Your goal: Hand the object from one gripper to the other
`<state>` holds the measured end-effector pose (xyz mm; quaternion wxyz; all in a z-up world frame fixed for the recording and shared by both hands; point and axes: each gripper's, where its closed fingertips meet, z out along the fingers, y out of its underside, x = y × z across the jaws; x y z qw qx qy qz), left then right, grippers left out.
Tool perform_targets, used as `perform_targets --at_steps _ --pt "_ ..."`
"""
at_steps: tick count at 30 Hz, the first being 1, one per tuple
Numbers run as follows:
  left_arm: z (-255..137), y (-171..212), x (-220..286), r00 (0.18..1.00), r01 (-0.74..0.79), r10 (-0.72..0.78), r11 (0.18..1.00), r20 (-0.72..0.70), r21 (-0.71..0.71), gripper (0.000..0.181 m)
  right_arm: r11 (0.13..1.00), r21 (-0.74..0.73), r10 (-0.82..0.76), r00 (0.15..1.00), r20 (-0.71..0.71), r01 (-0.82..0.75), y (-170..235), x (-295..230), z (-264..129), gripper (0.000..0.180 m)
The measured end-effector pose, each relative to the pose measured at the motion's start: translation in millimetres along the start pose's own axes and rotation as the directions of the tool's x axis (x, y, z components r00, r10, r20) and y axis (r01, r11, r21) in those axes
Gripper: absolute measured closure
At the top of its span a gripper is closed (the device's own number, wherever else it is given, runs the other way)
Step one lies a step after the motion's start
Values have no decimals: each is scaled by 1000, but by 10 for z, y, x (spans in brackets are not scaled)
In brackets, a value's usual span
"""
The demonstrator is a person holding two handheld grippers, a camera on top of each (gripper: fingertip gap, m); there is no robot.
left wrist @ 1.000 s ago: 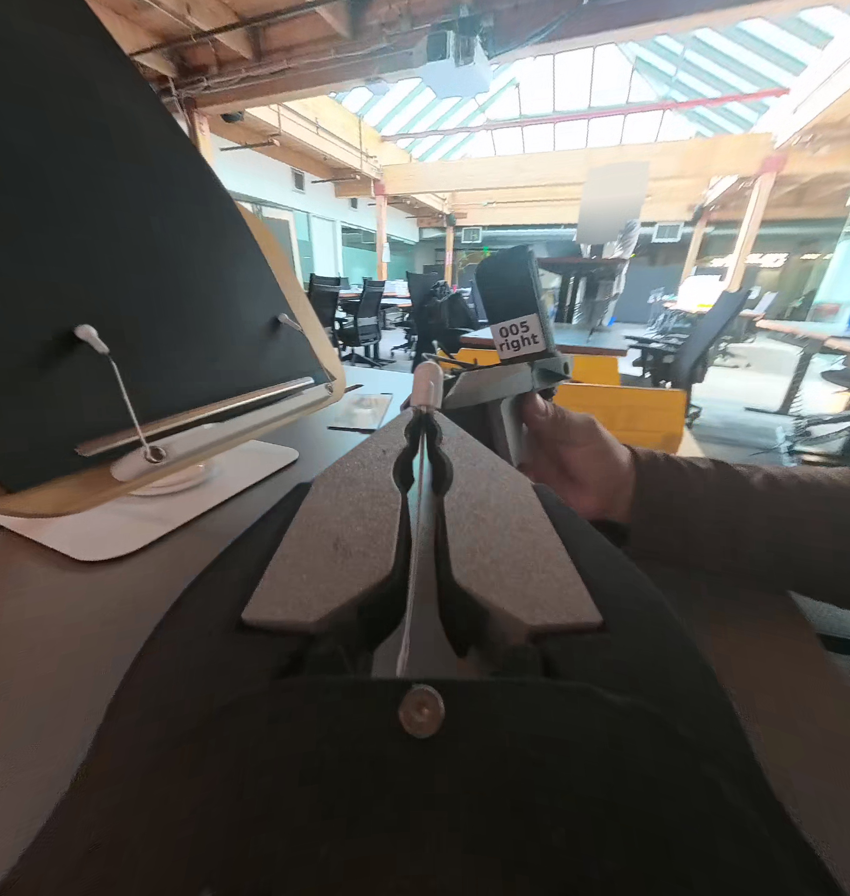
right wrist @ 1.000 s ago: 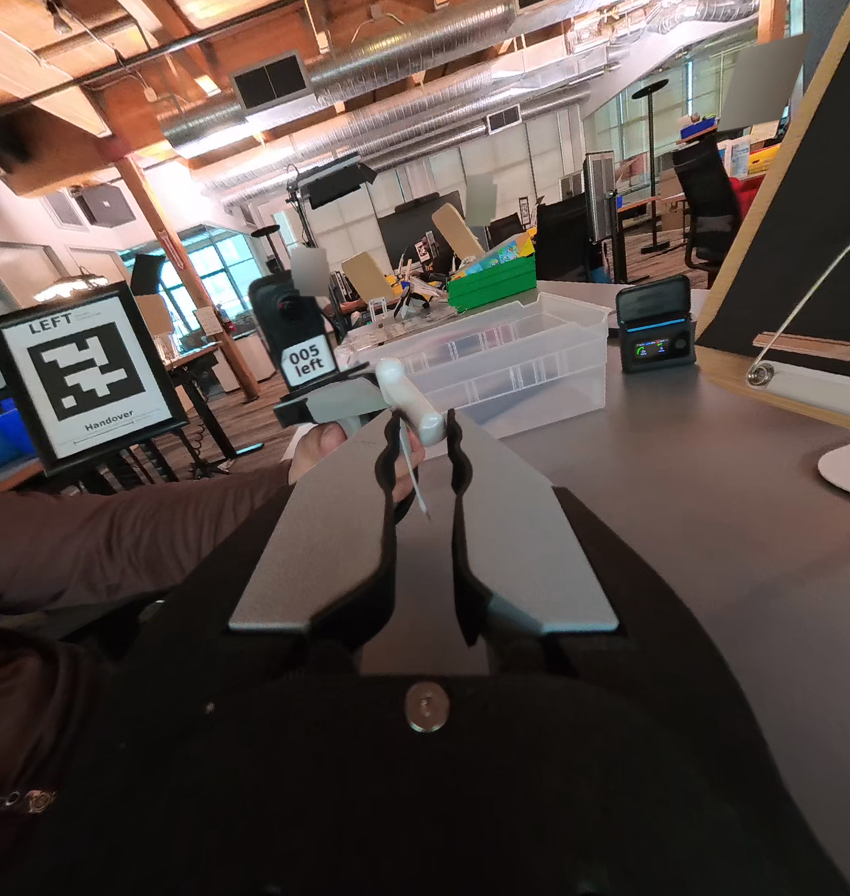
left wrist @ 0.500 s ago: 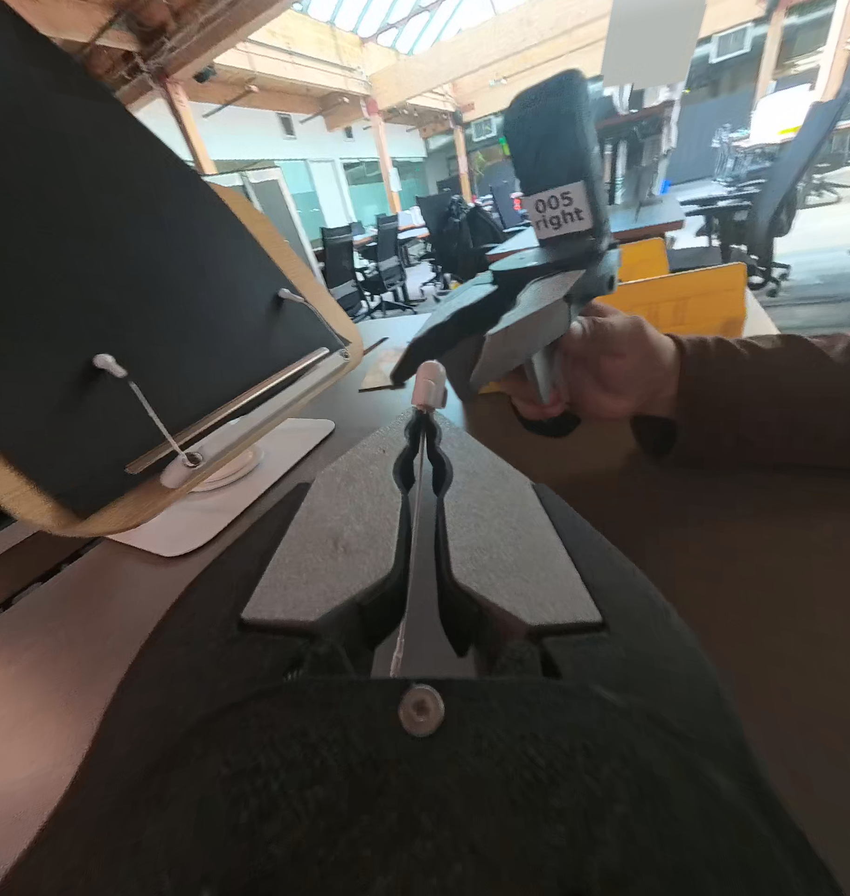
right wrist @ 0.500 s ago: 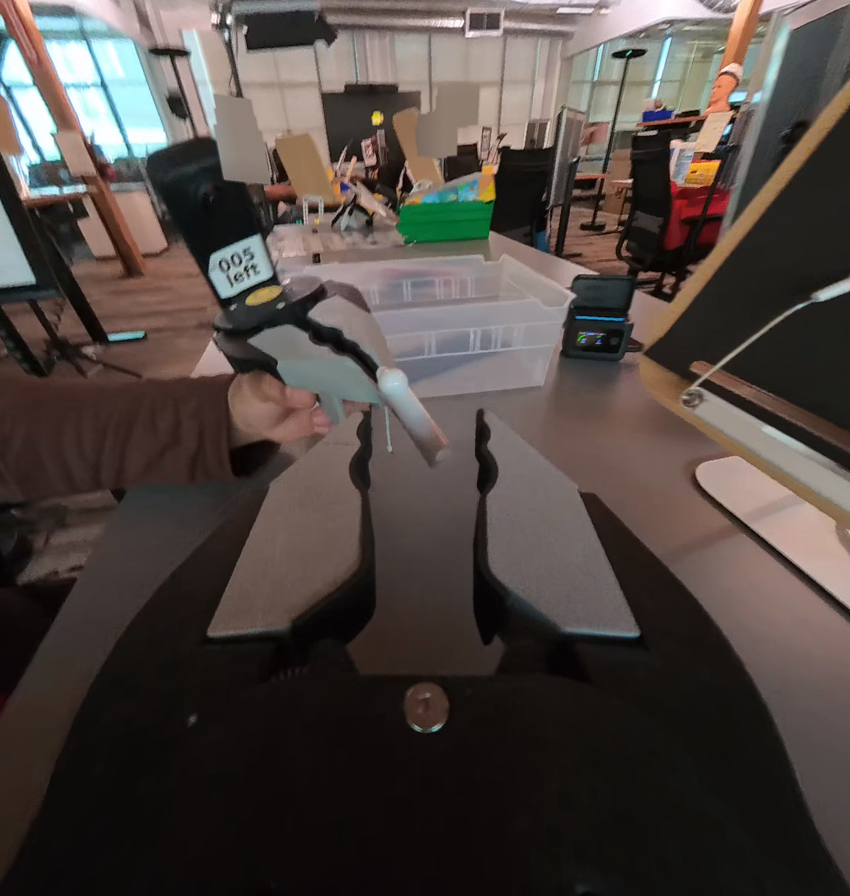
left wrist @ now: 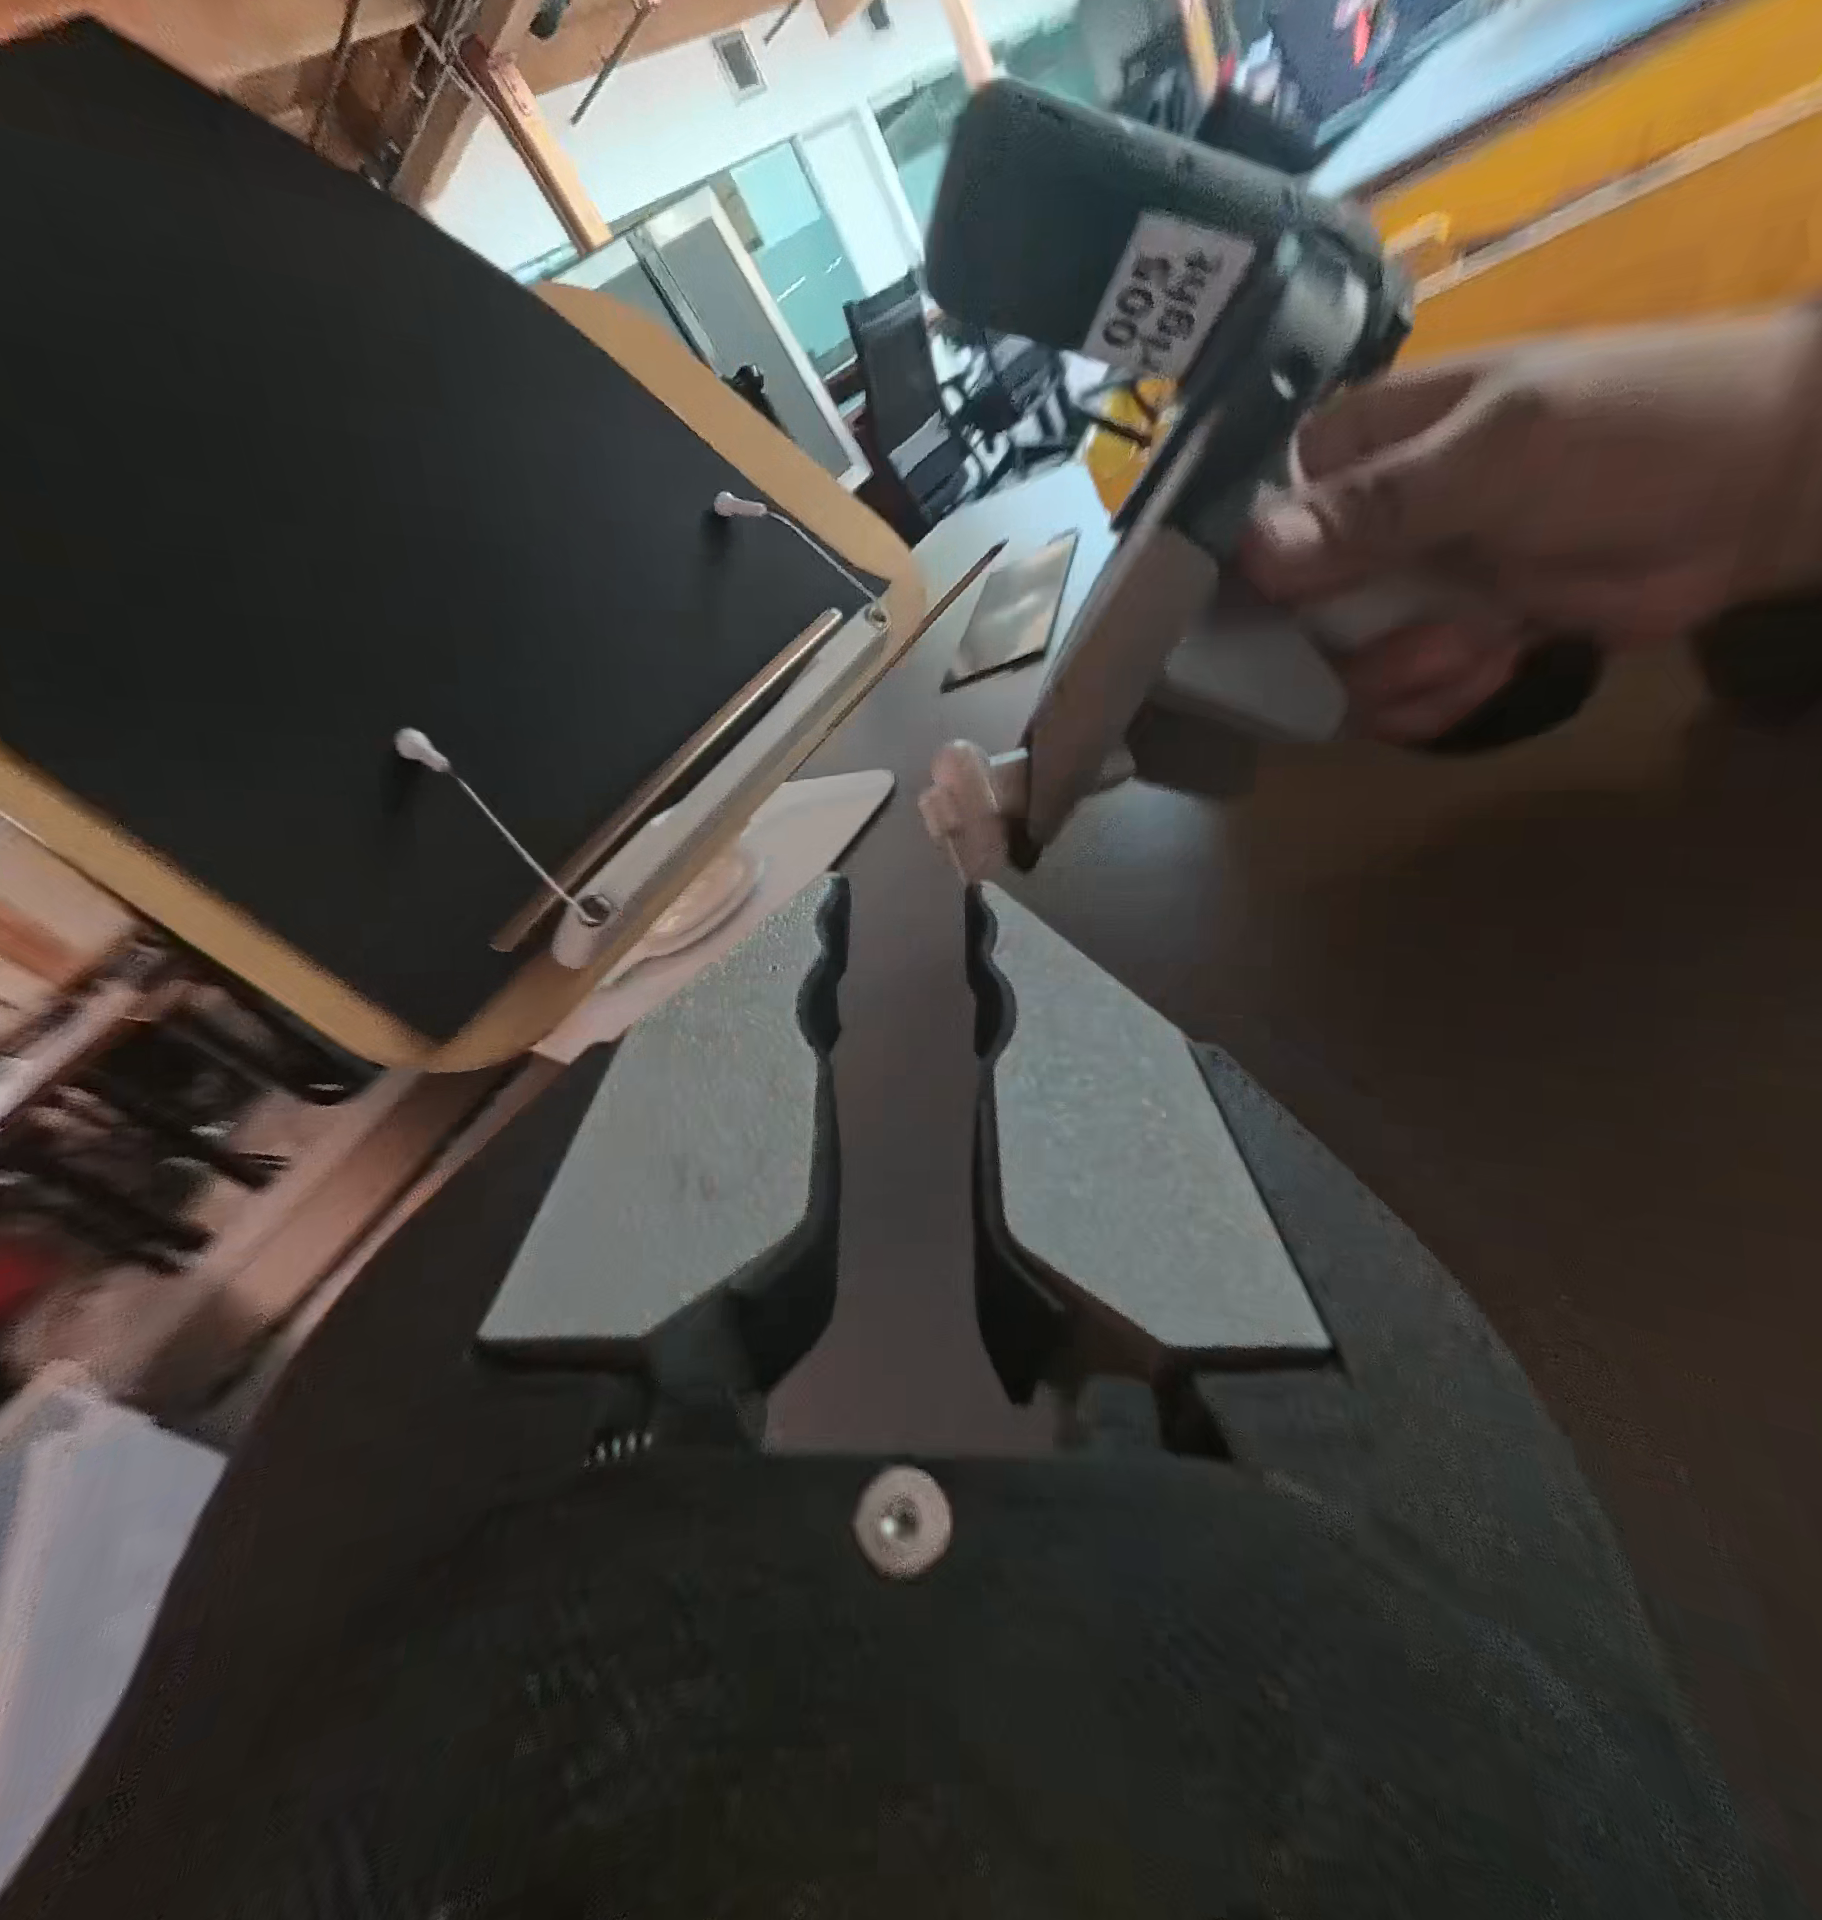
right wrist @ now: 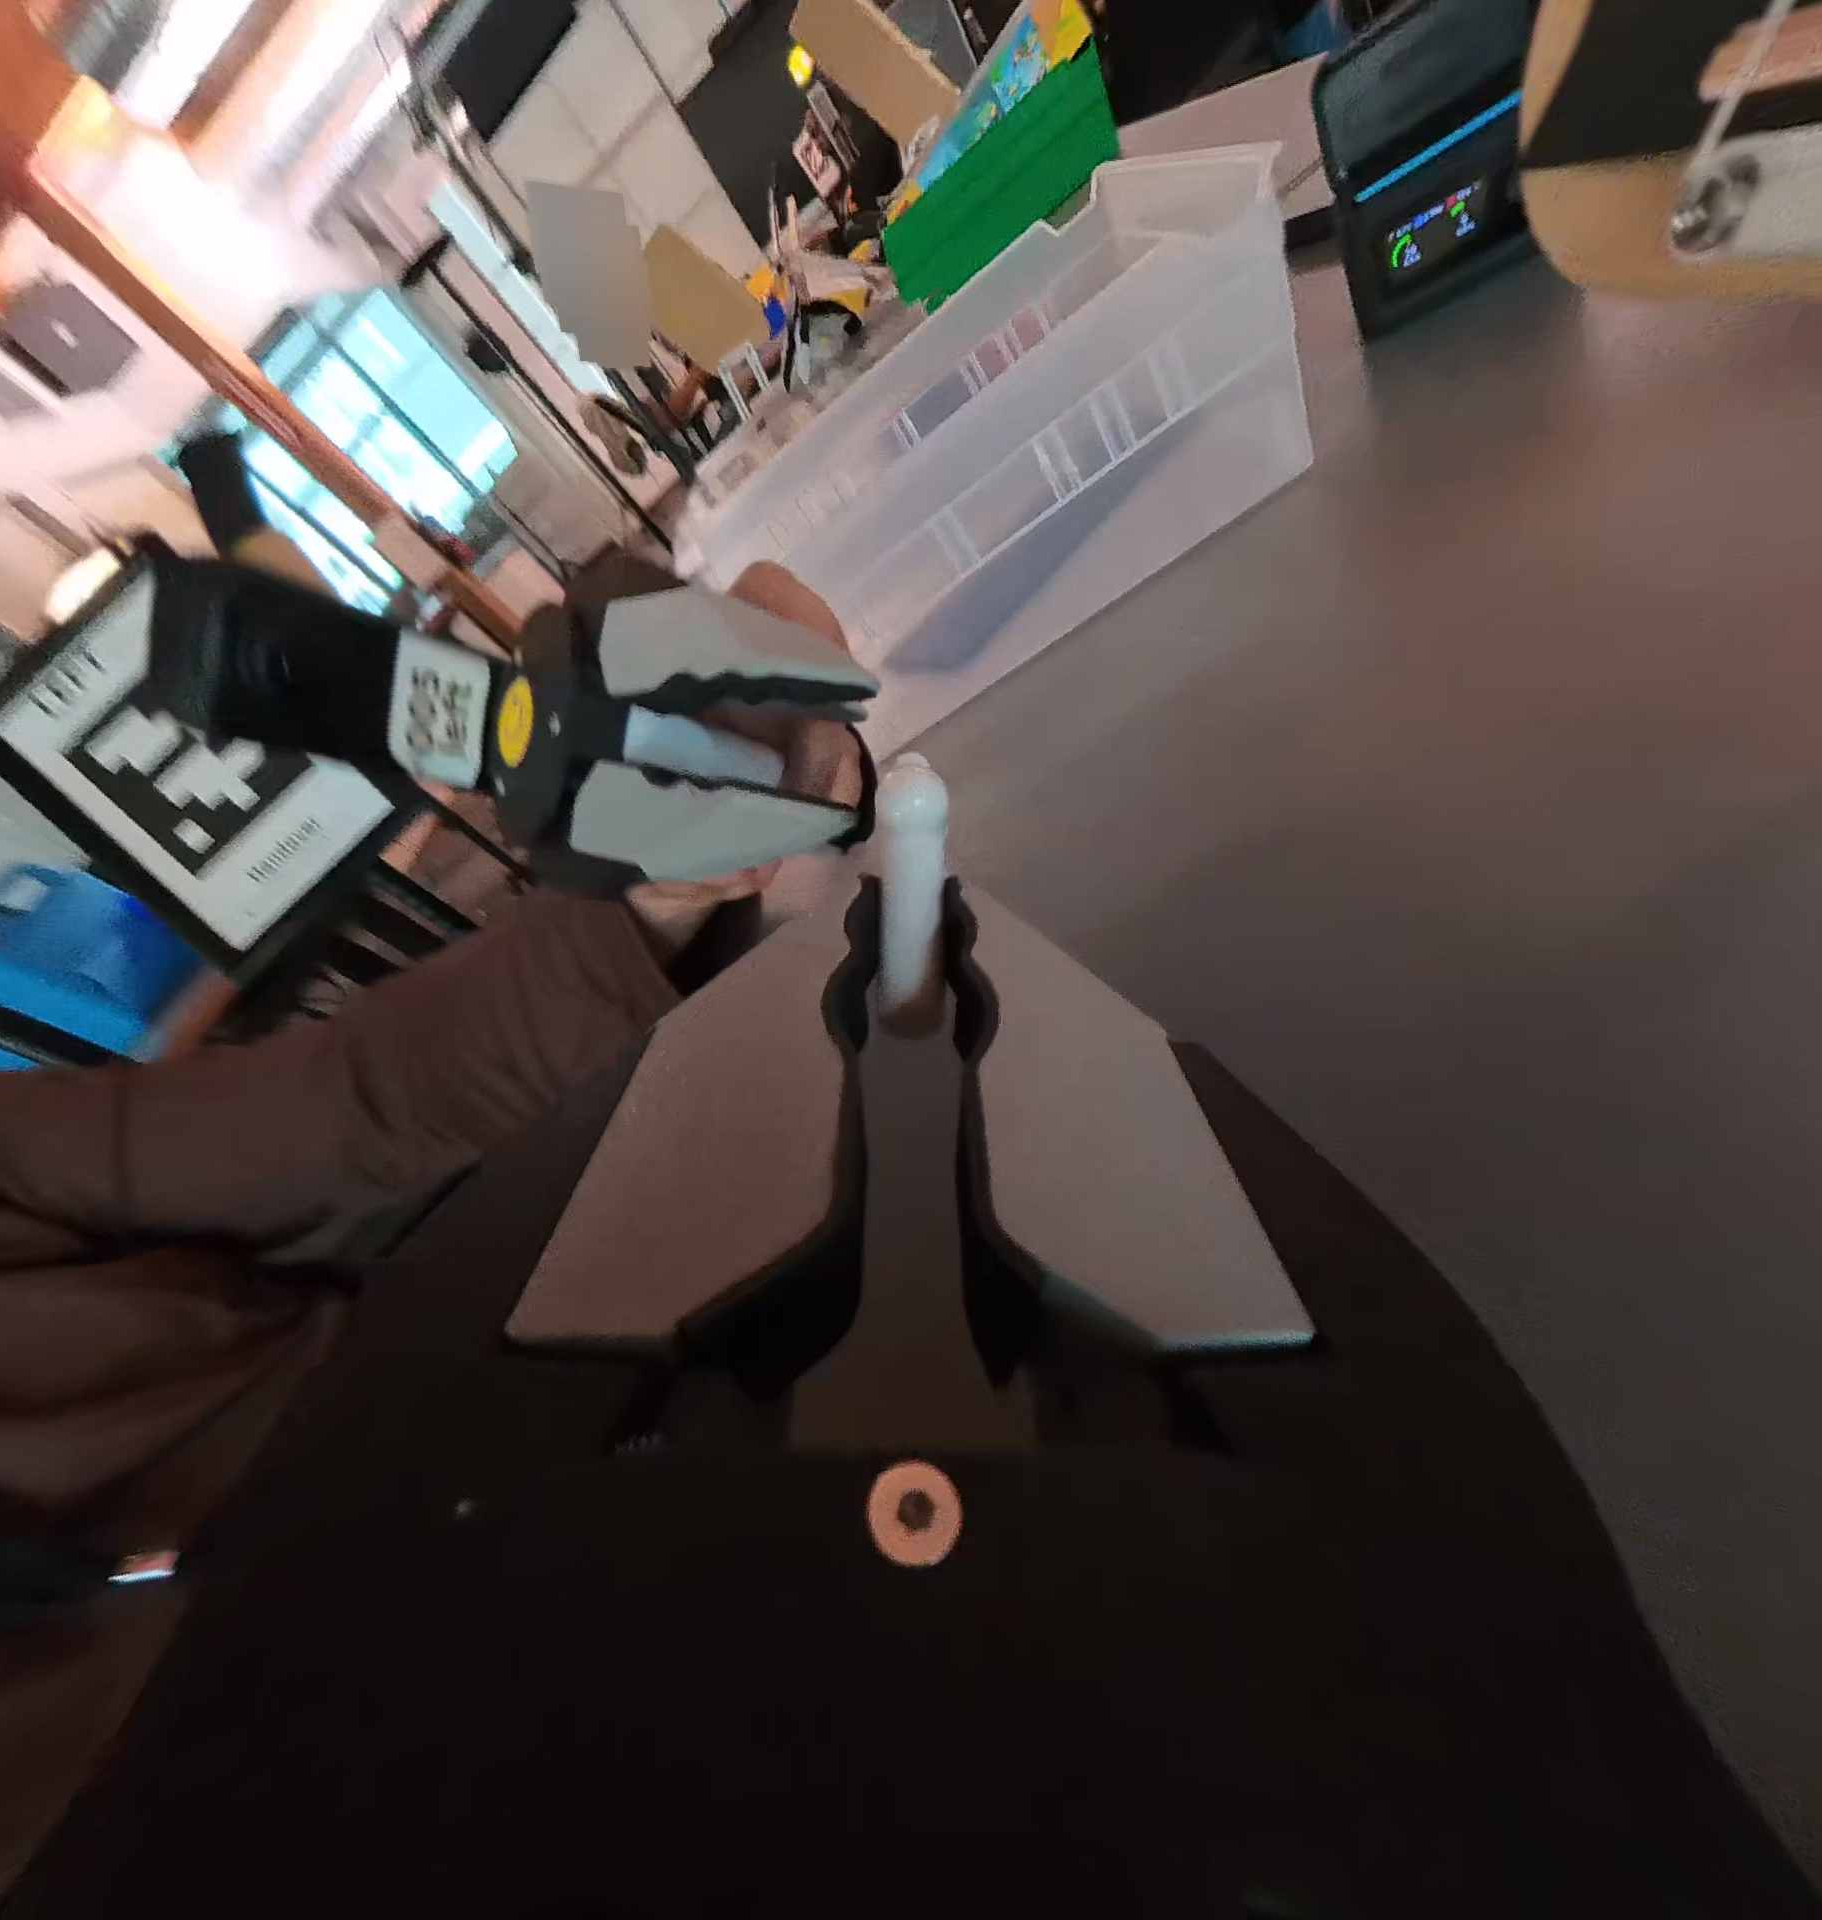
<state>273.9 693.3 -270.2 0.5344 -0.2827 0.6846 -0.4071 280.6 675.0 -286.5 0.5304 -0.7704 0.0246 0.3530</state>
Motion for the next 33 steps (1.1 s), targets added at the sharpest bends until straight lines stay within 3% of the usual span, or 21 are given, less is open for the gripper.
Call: perform_targets --at_steps 5,13,17,23,29,33 --pt "8 78 -27 917 -363 376 925 132 -111 166 971 -6 239 965 106 -239 24 -33 -67 171" --pt "111 93 169 728 -651 674 737 123 -182 164 895 -150 445 859 253 -420 206 -219 -14 171" --pt "121 128 260 636 -737 765 641 104 -212 167 853 -211 521 798 304 -477 285 -287 -1 171" --pt "90 91 280 550 -795 824 566 133 -219 171 823 -269 567 756 328 -501 361 -353 6 171" --pt "73 -2 296 537 -803 827 562 167 -201 166 810 -288 583 747 318 -510 409 -332 3 171" --pt "80 15 341 505 -826 850 526 151 -201 177 807 -312 587 736 338 -501 433 -376 7 170"
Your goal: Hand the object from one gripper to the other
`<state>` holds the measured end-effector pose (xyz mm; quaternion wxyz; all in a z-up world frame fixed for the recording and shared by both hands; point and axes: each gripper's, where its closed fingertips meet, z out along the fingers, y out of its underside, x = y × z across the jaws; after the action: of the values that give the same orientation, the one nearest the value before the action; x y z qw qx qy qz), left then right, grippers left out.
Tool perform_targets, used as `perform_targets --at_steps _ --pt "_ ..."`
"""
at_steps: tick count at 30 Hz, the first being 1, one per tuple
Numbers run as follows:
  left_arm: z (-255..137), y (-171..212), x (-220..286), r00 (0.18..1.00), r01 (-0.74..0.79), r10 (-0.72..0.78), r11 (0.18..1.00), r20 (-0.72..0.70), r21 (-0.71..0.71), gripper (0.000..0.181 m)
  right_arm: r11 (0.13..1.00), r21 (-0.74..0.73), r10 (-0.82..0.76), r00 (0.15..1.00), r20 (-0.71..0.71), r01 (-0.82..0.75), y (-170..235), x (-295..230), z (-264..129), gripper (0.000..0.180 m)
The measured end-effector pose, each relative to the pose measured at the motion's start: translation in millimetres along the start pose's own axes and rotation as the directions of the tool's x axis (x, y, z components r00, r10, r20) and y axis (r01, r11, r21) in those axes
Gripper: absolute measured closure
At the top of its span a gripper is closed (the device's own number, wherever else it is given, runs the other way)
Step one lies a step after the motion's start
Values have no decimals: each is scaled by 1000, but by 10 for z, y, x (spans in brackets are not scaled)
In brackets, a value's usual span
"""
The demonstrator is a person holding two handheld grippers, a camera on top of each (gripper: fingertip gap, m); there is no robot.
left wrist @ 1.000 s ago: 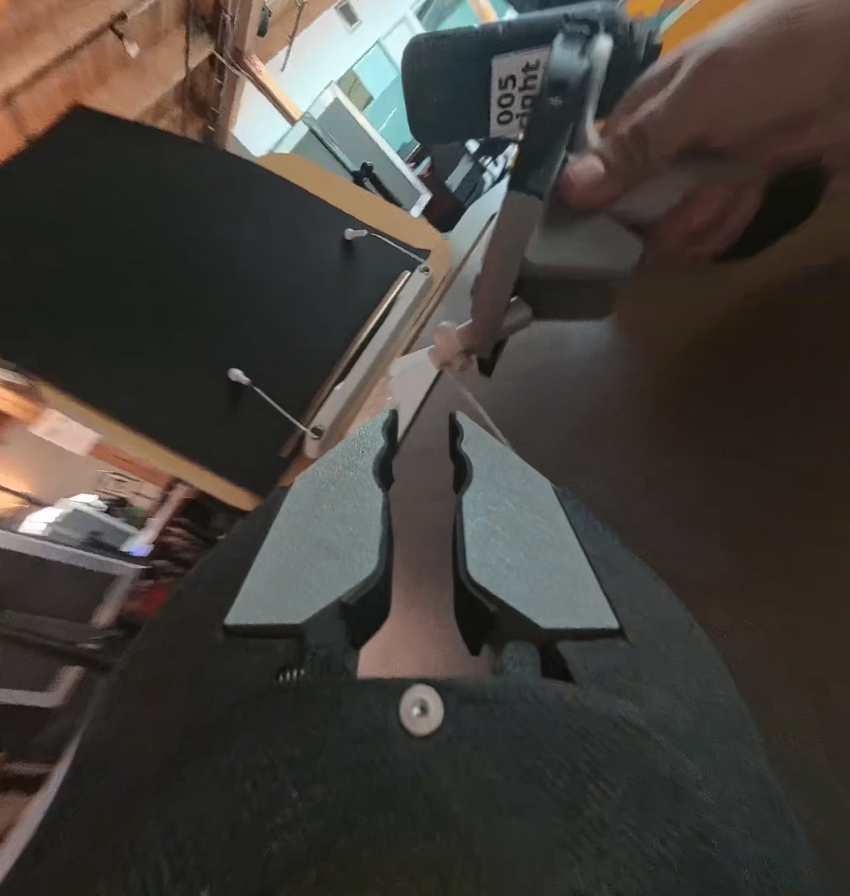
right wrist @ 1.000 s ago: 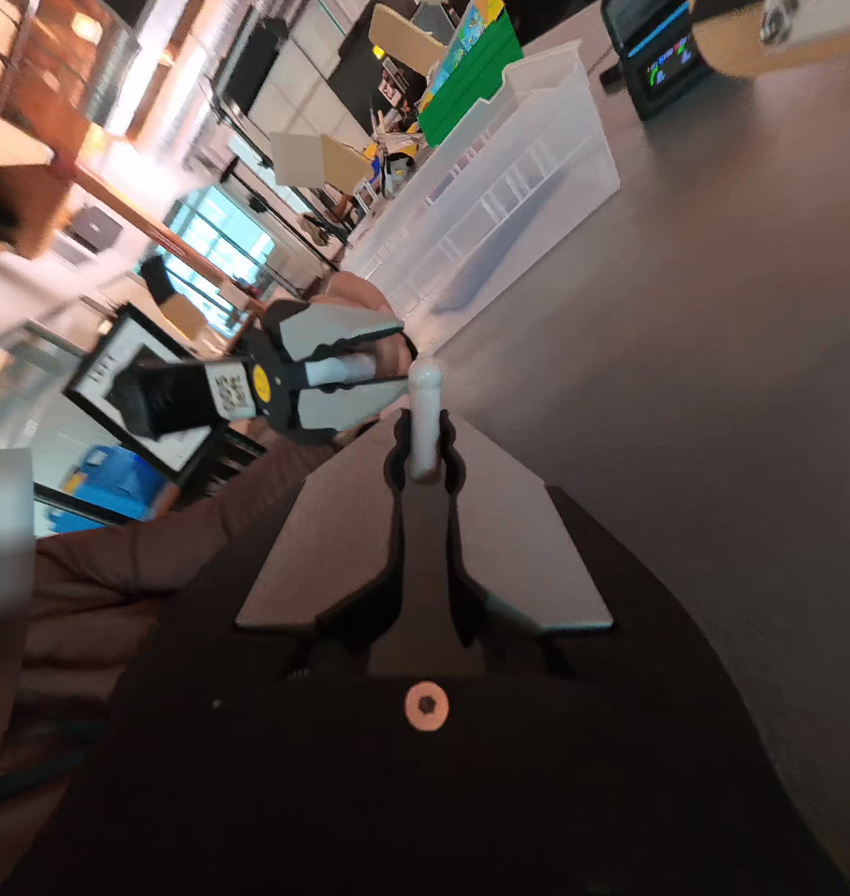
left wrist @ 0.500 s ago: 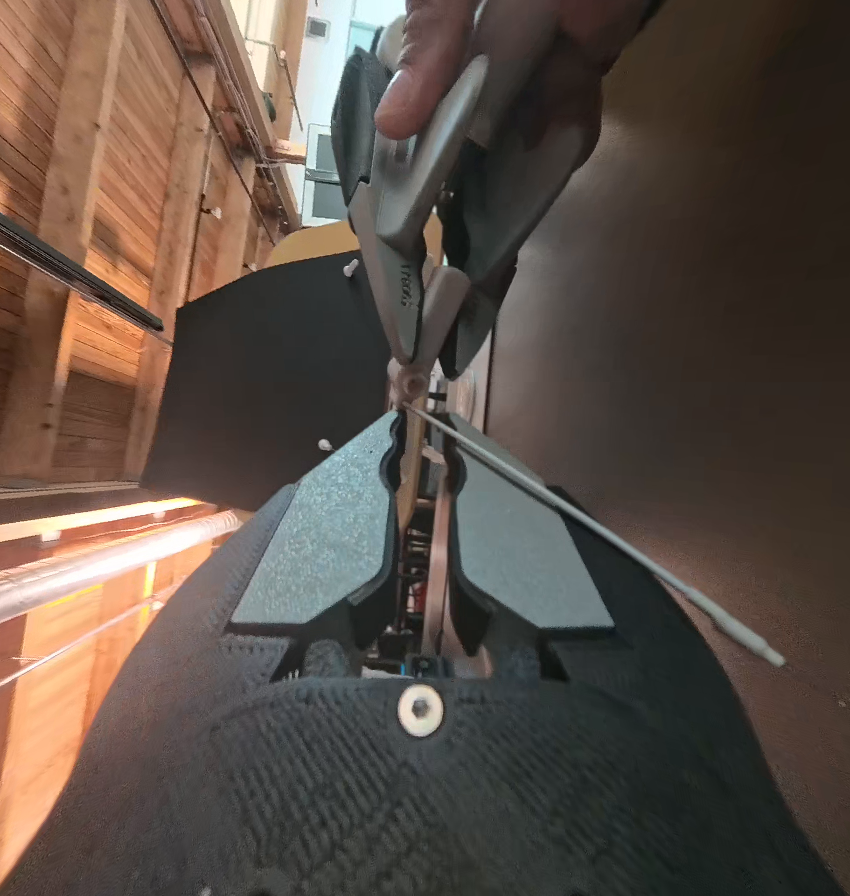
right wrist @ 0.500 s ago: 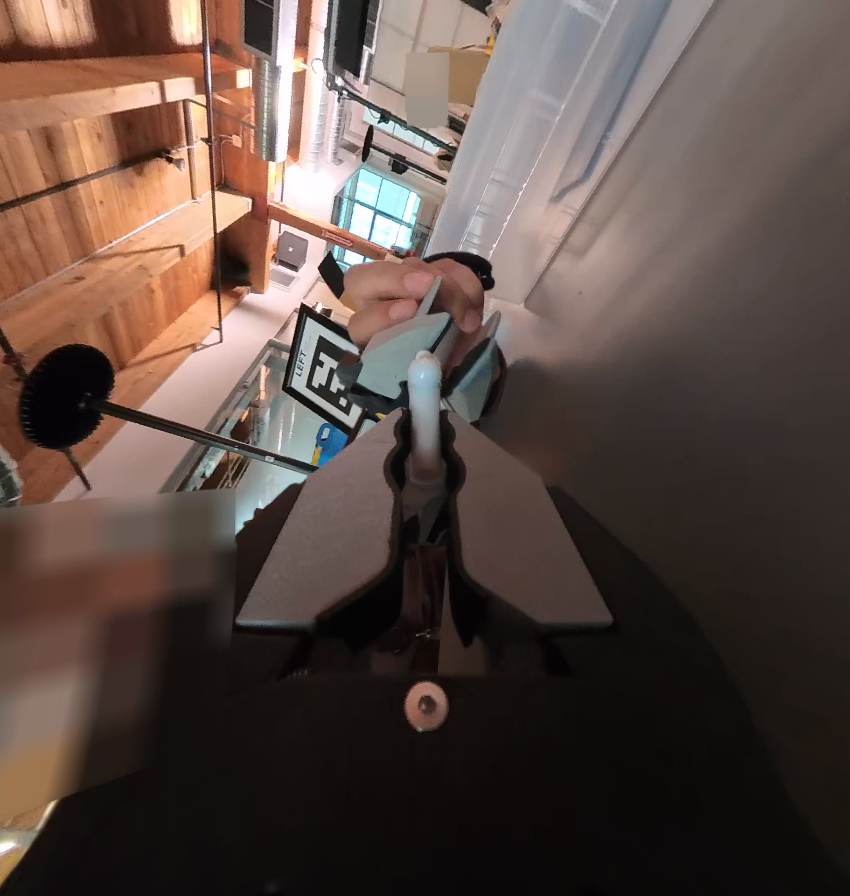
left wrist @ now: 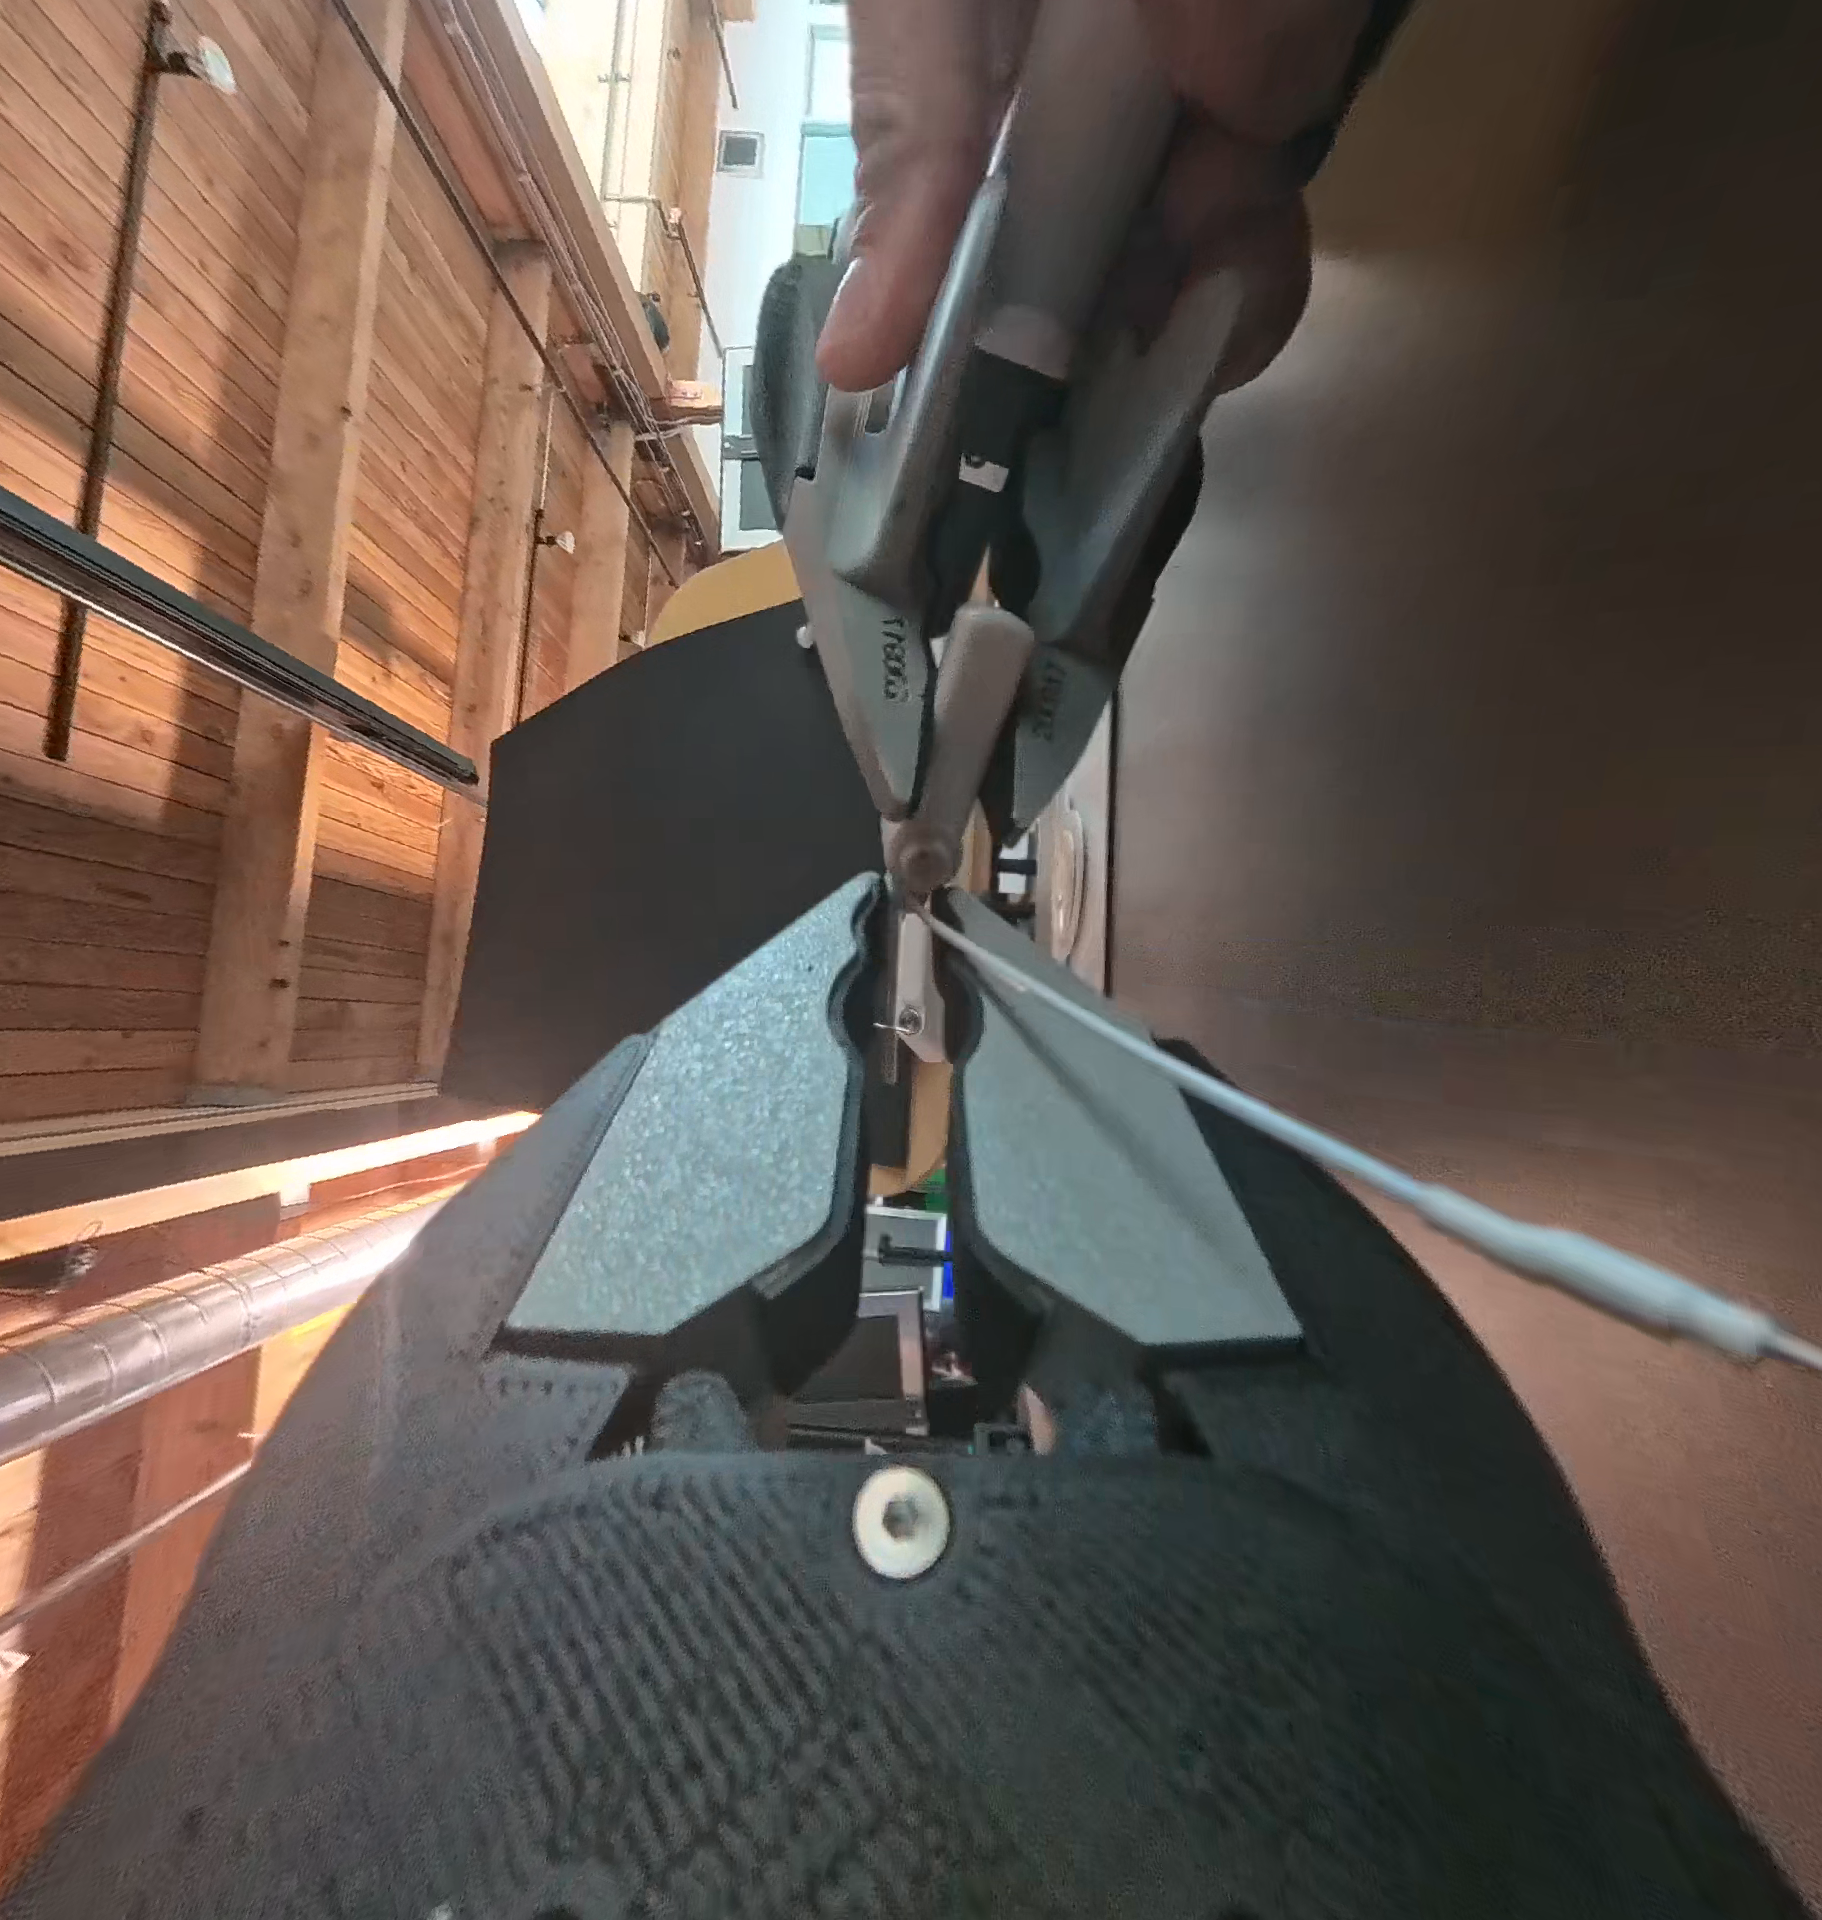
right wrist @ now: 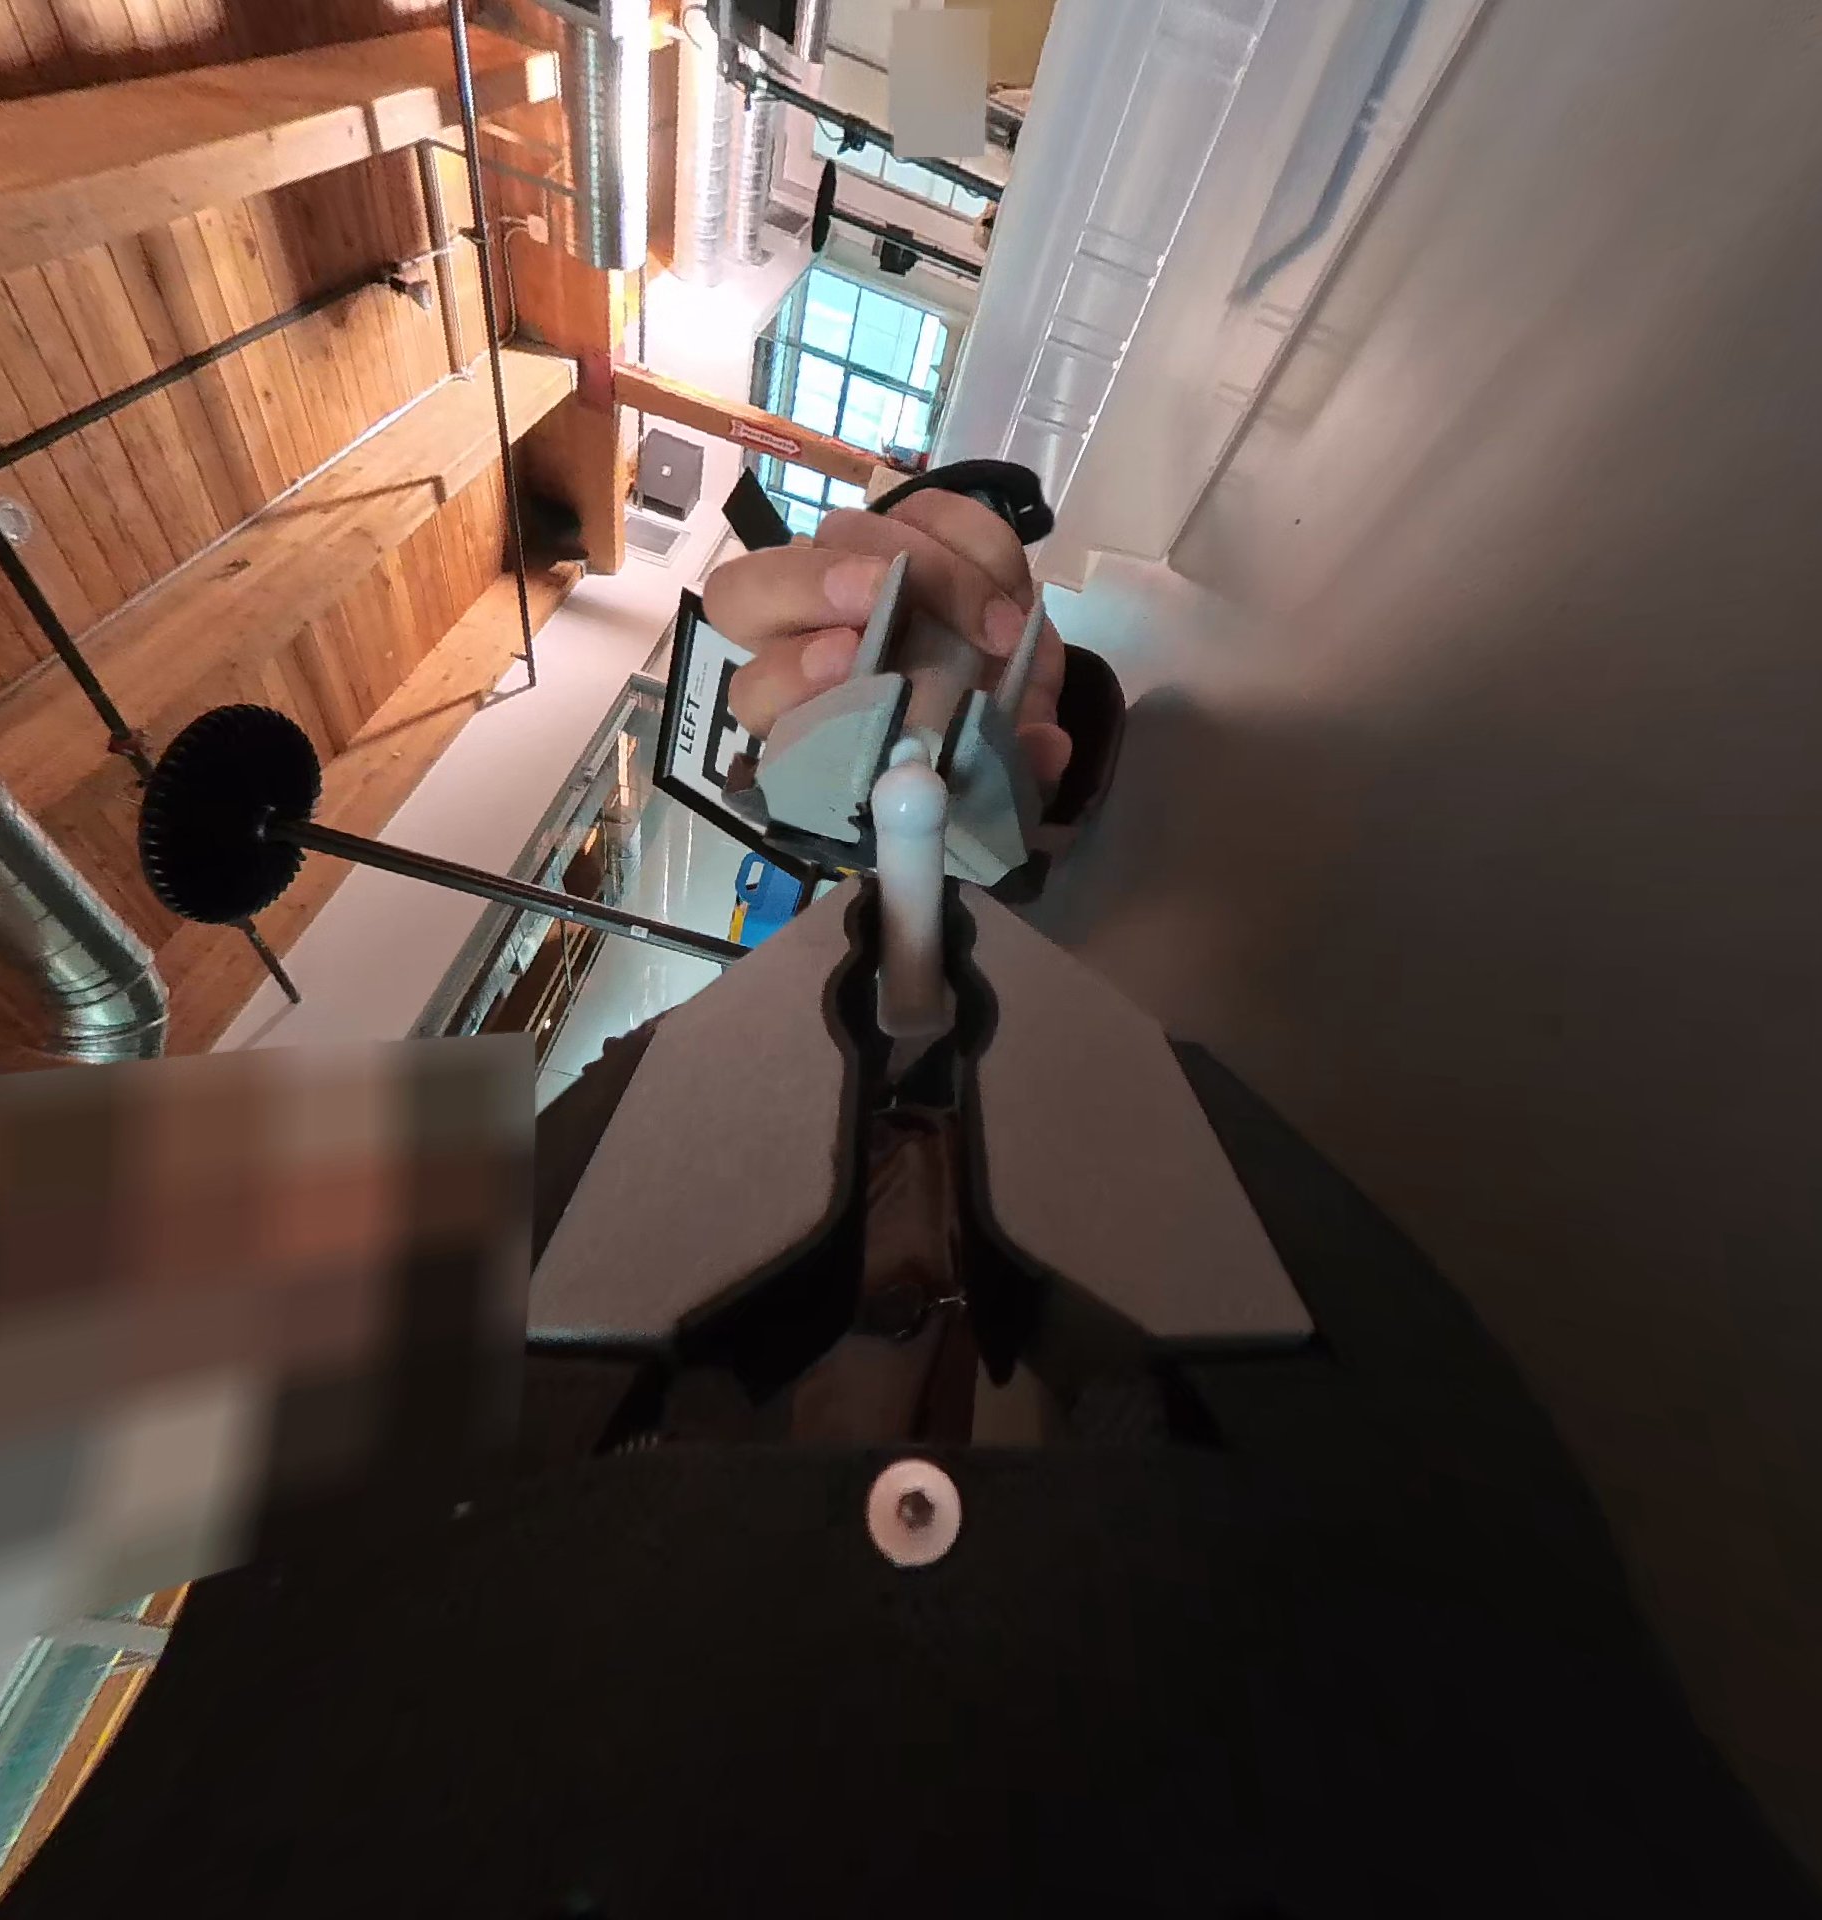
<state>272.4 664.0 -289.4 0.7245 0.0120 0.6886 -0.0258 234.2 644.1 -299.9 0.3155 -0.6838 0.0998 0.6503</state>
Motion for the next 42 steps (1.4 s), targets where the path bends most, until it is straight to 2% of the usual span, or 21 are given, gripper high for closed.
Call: perform_targets --at_steps 6,11,15,17,20,23,27,31,35,38,42 --pt "-10 -26 35 996 -83 83 997 19 3 171 1000 -20 12 1000 -15 -12 37 45 -12 171" --pt "-29 -45 -37 997 -61 60 998 51 11 162 999 -38 25 1000 13 -24 67 22 2 171" --pt "-44 -87 -5 992 -115 114 993 59 17 165 998 -62 27 1000 14 -27 109 23 -1 171" --pt "-61 -109 50 987 -154 152 988 54 30 177 996 -81 23 1000 15 -21 138 17 -2 171" --pt "-91 -123 96 985 -170 169 985 20 34 178 991 -128 21 1000 -3 -21 214 51 31 171" --pt "-80 -93 110 997 -69 69 998 -45 6 178 993 -114 11 1000 13 -9 173 29 38 170" --pt "-58 -62 109 962 238 -237 971 -137 -5 178 996 -33 -82 996 33 83 3 -91 3 146" --pt "-46 21 90 859 479 -473 878 -194 -22 178 963 101 -247 968 -37 250 -267 -203 -107 126" --pt "-42 96 75 682 697 -683 715 -262 -49 178 874 201 -426 897 -121 442 -456 -379 -232 118" --pt "-46 114 45 515 824 -799 561 -310 -75 178 786 183 -575 807 -136 590 -421 -571 -183 123" --pt "-70 69 -8 287 932 -879 348 -382 -100 178 696 86 -692 697 -186 713 -325 -580 -23 124"
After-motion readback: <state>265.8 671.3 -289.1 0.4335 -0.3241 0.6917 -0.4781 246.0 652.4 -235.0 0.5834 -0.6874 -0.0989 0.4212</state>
